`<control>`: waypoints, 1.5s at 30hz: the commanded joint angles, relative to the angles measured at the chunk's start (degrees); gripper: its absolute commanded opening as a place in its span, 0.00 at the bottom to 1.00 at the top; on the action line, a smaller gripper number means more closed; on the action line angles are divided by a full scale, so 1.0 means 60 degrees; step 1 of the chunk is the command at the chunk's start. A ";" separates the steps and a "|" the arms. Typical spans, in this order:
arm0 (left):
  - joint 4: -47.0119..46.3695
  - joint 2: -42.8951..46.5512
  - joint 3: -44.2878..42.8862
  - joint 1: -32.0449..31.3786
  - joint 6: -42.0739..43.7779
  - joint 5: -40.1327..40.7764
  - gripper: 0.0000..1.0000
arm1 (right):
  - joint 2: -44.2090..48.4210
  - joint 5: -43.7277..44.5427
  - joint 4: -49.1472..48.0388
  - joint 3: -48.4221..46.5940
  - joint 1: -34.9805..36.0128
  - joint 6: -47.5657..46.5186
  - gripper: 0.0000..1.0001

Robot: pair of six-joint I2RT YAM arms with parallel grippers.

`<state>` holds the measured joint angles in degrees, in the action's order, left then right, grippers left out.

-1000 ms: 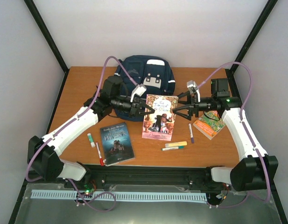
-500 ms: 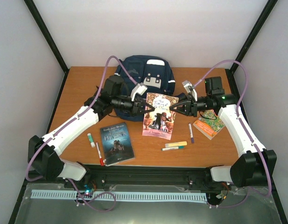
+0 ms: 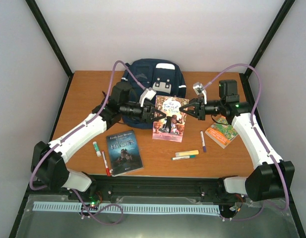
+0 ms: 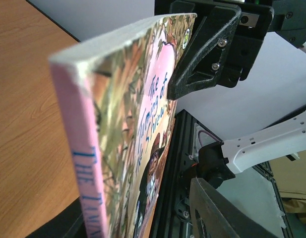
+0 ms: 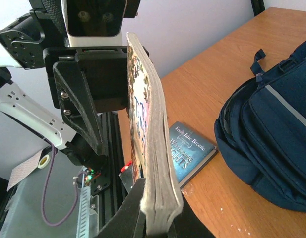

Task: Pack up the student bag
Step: Pick up the book from the center of the board.

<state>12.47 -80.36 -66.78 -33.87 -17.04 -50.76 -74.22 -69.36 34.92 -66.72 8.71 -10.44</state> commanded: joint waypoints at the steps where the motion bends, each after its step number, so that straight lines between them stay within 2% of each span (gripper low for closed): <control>1: -0.0854 -0.0157 0.0046 -0.0211 -0.0467 -0.0393 0.43 | -0.0042 -0.0131 -0.0350 -0.0088 0.0028 0.0130 0.03; 7: -0.0968 -0.0244 0.0005 -0.0303 -0.0548 -0.0409 0.28 | -0.0161 -0.1043 -0.0231 -0.0373 -0.0012 0.0102 0.03; 9: -0.1078 -0.0205 0.0047 -0.0303 -0.0609 -0.0423 0.20 | -0.0273 -0.1506 -0.0104 -0.0578 -0.0045 0.0080 0.03; 12: -0.1236 -0.0124 0.0057 -0.0303 -0.0732 -0.0377 0.08 | -0.0471 -0.1328 0.0395 -0.1025 -0.0058 -0.0320 0.04; 14: -0.1400 -0.0012 0.0076 -0.0303 -0.0876 -0.0173 0.04 | -0.0525 -0.1276 0.0409 -0.1017 -0.0060 -0.0302 0.15; 17: -0.1858 0.0257 0.0202 -0.0303 -0.1262 0.0236 0.01 | -0.0441 -0.1234 0.0047 -0.0618 -0.0060 -0.0002 0.43; 19: -0.2236 0.0377 0.0262 -0.0287 -0.1597 0.0300 0.01 | -0.0333 -0.1350 -0.0181 -0.0292 -0.0035 0.0107 0.52; 21: -0.2568 0.0414 0.0265 -0.0288 -0.1925 0.0253 0.01 | -0.0275 -0.1373 -0.0337 0.0011 0.0021 0.0196 0.55; 25: -0.2800 0.0408 0.0205 -0.0288 -0.2154 0.0336 0.01 | -0.0199 -0.1552 -0.0437 0.0366 0.0135 0.0187 0.56; 30: -0.2775 0.0188 0.0088 -0.0287 -0.2243 0.0273 0.01 | -0.0186 -0.2079 -0.0349 0.0461 0.0245 0.0055 0.51; 34: -0.2613 0.0078 0.0050 -0.0281 -0.2172 0.0467 0.02 | -0.0175 -0.2393 -0.0284 0.0331 0.0248 -0.0011 0.28; 36: -0.2347 -0.0009 -0.0061 -0.0288 -0.2023 0.0621 0.05 | -0.0169 -0.2191 -0.0393 0.0296 0.0248 0.0185 0.16; 38: -0.1947 -0.0122 -0.0299 -0.0288 -0.1799 0.0852 0.19 | -0.0146 -0.1625 -0.0740 0.0354 0.0226 0.0608 0.05; 40: -0.1357 -0.0211 -0.0559 -0.0256 -0.1516 0.1418 0.39 | -0.0133 -0.0899 -0.1056 0.0421 0.0101 0.0828 0.03; 42: -0.0711 -0.0285 -0.0826 -0.0116 -0.1303 0.2238 0.51 | -0.0173 -0.0471 -0.1183 0.0441 -0.0168 0.0892 0.03; 45: 0.0217 -0.0416 -0.1144 0.0354 -0.1448 0.3721 0.61 | -0.0088 0.0615 -0.1005 0.0546 -0.0467 0.0199 0.03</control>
<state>5.82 -82.04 -69.10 -34.57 -26.92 -40.21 -76.31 -73.89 30.59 -64.38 8.01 -6.66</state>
